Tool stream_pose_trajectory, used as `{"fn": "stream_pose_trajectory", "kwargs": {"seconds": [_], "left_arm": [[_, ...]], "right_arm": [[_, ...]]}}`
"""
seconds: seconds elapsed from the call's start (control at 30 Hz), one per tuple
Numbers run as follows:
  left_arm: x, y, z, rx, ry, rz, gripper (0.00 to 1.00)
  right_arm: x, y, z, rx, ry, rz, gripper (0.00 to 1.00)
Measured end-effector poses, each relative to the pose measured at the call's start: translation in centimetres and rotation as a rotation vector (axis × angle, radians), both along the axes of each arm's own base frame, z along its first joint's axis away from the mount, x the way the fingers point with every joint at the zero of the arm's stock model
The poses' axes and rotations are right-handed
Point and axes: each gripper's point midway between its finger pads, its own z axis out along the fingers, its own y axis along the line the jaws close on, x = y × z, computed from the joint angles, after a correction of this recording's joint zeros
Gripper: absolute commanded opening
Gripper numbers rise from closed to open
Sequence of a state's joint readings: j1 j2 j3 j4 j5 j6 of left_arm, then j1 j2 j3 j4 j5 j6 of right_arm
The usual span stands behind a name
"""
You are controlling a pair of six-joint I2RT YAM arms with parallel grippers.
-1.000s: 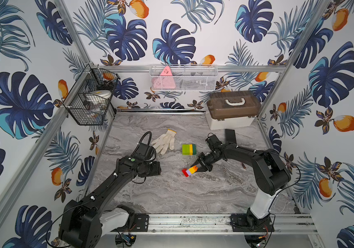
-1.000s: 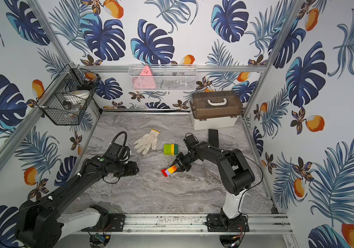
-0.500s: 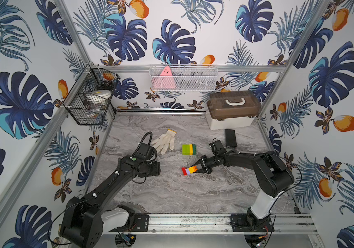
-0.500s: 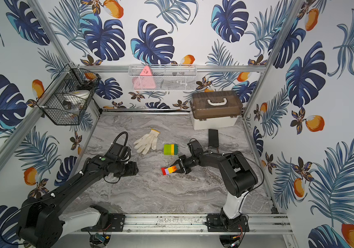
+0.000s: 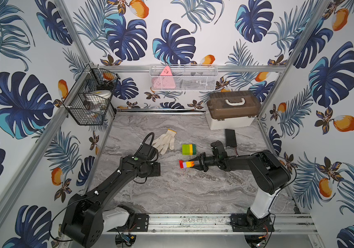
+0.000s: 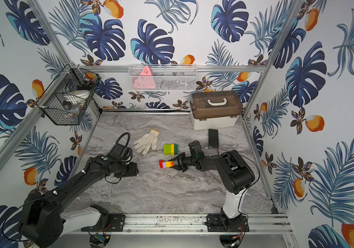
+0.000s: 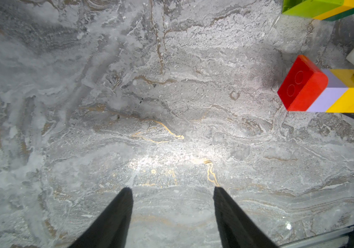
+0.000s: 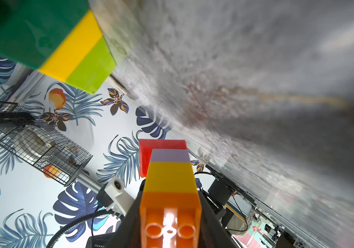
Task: Assemble the number 1 with lego
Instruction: Place the lego brick at the center of the board.
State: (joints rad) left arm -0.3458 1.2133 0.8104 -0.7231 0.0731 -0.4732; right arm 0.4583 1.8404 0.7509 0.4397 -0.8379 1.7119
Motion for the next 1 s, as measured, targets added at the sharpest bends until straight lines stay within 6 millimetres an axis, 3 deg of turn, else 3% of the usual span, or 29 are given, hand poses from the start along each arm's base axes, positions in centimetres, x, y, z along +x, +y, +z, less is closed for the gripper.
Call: {"fn": "stream_pose_trajectory", "kwargs": {"seconds": [0.4,1.0], "left_arm": [[-0.10,0.02,-0.16,0.018,0.002,-0.006,0.65],[-0.26,-0.14,0.12,0.039,-0.016,-0.019,0.64]], "right_arm": [[1.02,0.12,0.42,-0.005,0.008,-0.038,0.38],[0.37,-0.66,-0.05,-0.019,-0.010,-0.065,0.44]]}}
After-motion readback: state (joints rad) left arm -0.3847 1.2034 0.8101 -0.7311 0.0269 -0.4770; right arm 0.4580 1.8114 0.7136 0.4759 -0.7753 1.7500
